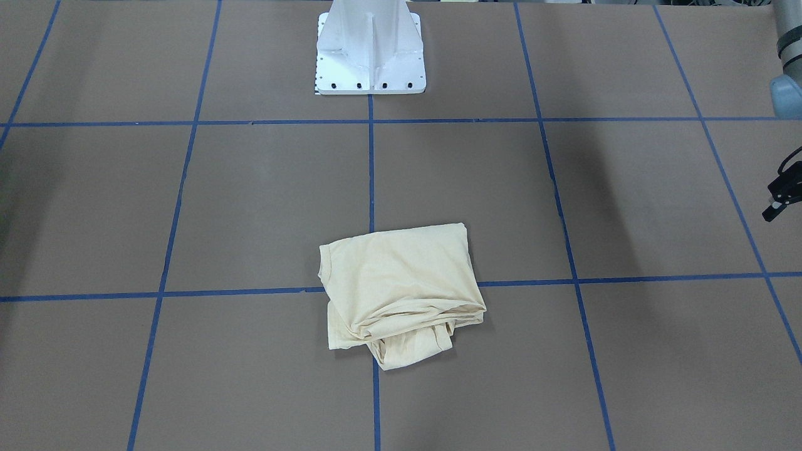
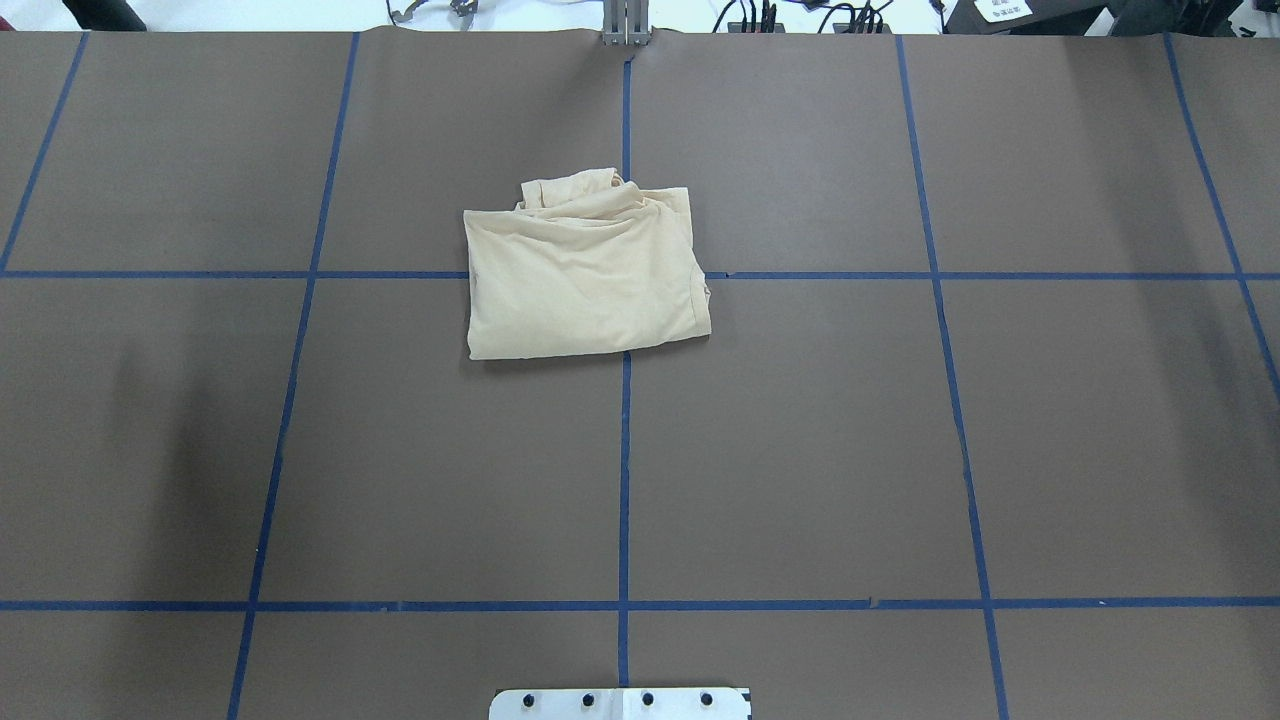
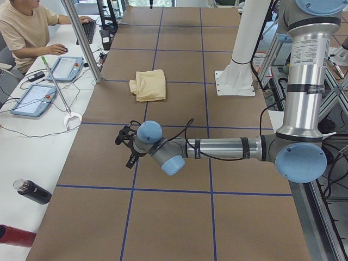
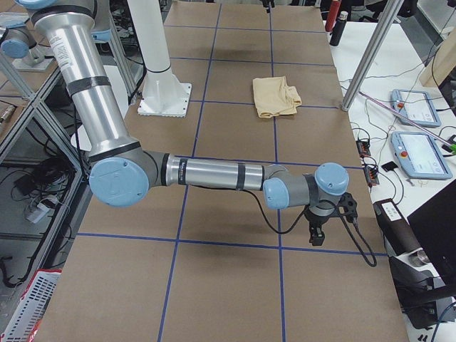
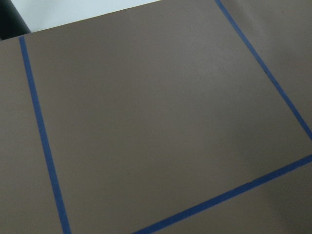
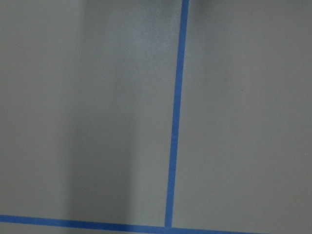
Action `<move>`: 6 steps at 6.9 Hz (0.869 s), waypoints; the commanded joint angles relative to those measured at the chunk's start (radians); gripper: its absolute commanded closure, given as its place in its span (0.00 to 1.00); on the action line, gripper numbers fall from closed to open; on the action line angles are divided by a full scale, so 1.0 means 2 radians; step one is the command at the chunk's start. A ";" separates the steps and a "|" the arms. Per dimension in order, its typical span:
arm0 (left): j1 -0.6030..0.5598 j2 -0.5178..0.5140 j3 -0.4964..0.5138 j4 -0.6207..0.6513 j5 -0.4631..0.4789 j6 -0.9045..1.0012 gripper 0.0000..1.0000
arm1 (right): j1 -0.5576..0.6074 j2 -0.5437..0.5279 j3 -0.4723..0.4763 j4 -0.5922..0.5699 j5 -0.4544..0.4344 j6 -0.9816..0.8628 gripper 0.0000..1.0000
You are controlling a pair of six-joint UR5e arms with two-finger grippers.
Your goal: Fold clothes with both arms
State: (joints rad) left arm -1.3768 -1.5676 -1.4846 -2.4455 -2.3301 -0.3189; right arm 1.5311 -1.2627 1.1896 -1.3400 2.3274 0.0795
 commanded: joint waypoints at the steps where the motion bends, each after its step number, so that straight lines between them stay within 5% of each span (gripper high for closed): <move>1: 0.000 0.025 -0.021 0.002 0.002 0.004 0.00 | -0.003 -0.053 0.032 -0.002 -0.010 -0.010 0.00; 4: 0.000 0.030 -0.021 0.003 0.015 0.030 0.00 | -0.001 -0.092 0.087 -0.003 -0.010 -0.009 0.00; 6: -0.002 0.021 -0.023 0.096 0.032 0.080 0.00 | -0.014 -0.075 0.087 -0.048 -0.011 -0.010 0.00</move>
State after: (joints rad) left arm -1.3792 -1.5143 -1.5273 -2.3648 -2.2750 -0.2074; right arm 1.5184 -1.4303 1.3592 -1.3818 2.3066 0.0609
